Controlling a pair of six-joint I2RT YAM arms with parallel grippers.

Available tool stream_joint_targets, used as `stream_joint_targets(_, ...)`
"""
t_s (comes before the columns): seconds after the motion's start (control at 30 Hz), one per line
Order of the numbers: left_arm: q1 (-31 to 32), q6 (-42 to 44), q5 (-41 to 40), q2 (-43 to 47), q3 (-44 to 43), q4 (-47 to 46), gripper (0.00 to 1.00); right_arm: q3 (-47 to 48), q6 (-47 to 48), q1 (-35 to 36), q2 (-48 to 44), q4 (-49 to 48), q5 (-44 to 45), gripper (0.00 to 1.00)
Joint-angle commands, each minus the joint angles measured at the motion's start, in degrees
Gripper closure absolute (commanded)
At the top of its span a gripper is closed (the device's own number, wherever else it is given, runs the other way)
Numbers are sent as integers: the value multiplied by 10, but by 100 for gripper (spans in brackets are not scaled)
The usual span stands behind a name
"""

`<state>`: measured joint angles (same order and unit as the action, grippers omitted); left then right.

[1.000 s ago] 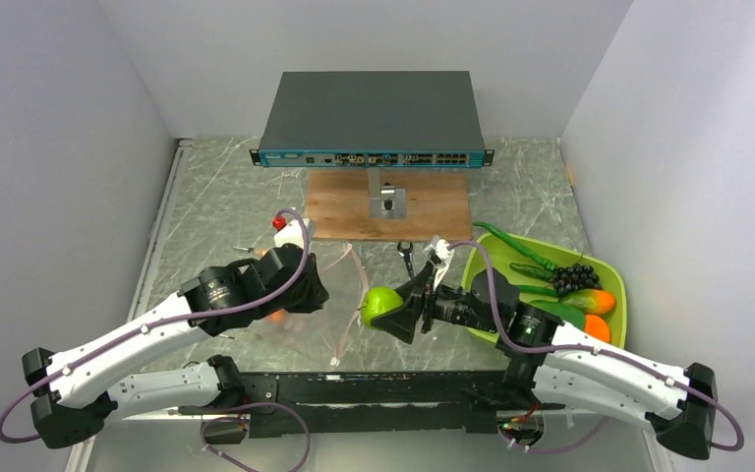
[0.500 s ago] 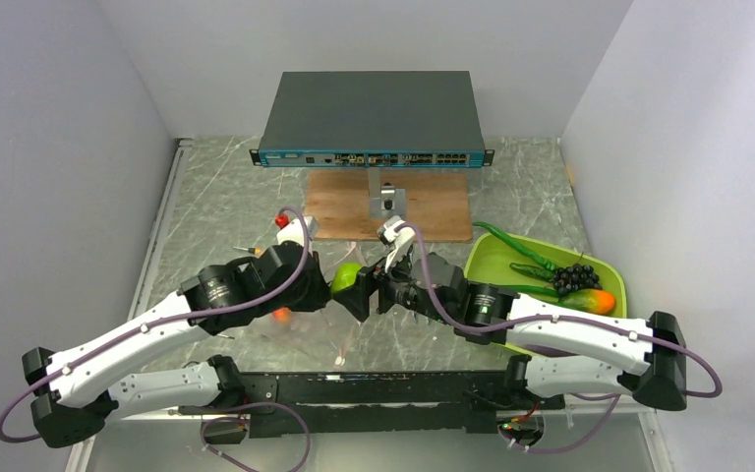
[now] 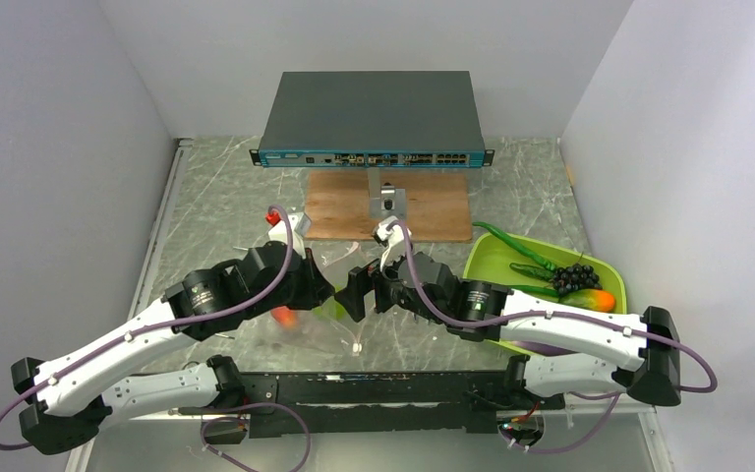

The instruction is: Place the food in the zip-top bag and seal the zipper

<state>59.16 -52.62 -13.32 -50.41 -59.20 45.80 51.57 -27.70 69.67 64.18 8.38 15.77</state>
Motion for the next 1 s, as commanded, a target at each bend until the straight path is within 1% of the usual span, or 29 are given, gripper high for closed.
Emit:
stream_joint_targets(0.0,1,5,0,3,-20,-12,100,41,-5,5,-14,23,-6,2)
stream_joint_targets(0.1,1,2,-6,5,-15,-8,100,53,-2,4,-29,49,7,2)
stream_joint_targets(0.23,1,2,-6,8,-5,-12,100,53,-10,4,-60,87,73,2)
stream_joint_targets(0.47,1,-5,-14,12,1,2,100,5,-75,-7,-131,179,275,0)
stream_joint_targets(0.57,1,-2,-11,16,10,-5,100,-28,-149,-27,-168,241,346,0)
stream_joint_targets(0.6,1,-2,-13,17,9,-4,100,-45,-160,-37,-183,243,359,0)
stream_joint_targets(0.7,1,-8,-11,20,9,2,100,-93,-196,-90,-228,255,364,0)
stream_joint_targets(0.77,1,-5,-6,22,15,-7,100,-120,-220,-143,-252,262,340,0)
stream_joint_targets(0.83,1,-12,-6,24,19,-4,100,-146,-221,-200,-272,247,299,0)
stream_joint_targets(0.97,1,-8,5,25,31,-22,100,-164,-240,-303,-269,244,251,1)
